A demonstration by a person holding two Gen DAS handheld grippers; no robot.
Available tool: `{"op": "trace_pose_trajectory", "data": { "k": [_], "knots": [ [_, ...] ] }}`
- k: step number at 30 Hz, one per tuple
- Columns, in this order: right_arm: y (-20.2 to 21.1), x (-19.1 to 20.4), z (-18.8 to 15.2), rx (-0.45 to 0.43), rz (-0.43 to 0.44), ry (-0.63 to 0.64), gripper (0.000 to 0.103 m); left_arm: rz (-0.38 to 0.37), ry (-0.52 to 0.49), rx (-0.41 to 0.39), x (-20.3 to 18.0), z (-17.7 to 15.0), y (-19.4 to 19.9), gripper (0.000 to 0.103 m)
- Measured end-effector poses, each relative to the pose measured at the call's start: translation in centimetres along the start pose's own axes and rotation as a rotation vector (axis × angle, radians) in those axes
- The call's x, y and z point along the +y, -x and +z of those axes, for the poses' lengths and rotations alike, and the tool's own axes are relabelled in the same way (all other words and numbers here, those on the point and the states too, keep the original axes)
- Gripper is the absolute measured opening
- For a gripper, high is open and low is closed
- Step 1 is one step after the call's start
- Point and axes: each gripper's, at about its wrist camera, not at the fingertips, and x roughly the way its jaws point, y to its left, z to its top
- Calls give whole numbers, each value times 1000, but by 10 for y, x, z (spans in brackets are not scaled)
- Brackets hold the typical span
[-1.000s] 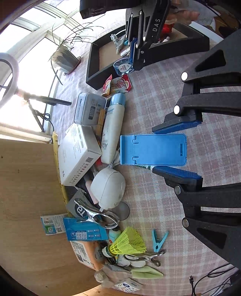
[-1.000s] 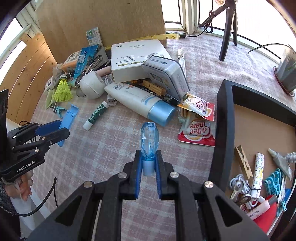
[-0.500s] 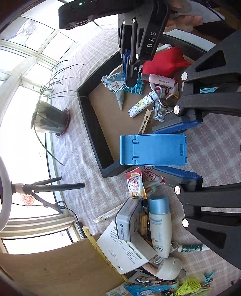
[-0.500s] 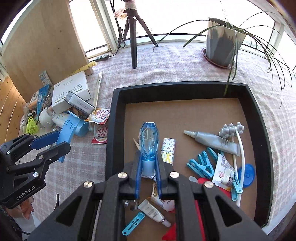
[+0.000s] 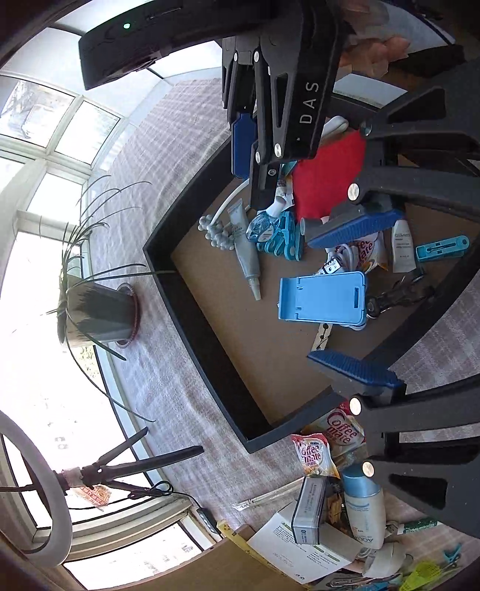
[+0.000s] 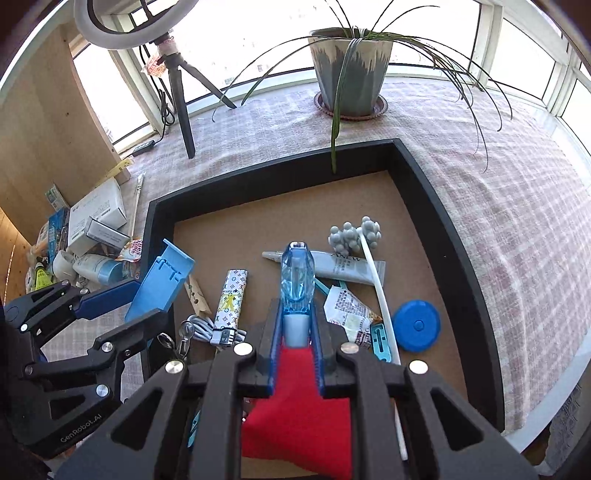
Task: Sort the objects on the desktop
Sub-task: 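Carry the phone stand and sanitizer bottle into the tray and open both grippers, then move both grippers back toward the cluttered items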
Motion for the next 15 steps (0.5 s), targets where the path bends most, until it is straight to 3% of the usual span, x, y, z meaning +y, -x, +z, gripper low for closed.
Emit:
{"op": "trace_pose_trajectory", "data": {
  "k": [1,2,15],
  "knots": [
    [1,0,0,-11,-6,-4,46,5,-9,-9,-1,-1,3,69],
    [3,1,0,-21,-6,-3,50,16,-17,-15,-2,-2,5,68],
    [4,41,4,-28,39,76,50,84,74,-39,42,-15,28,66]
  ]
}}
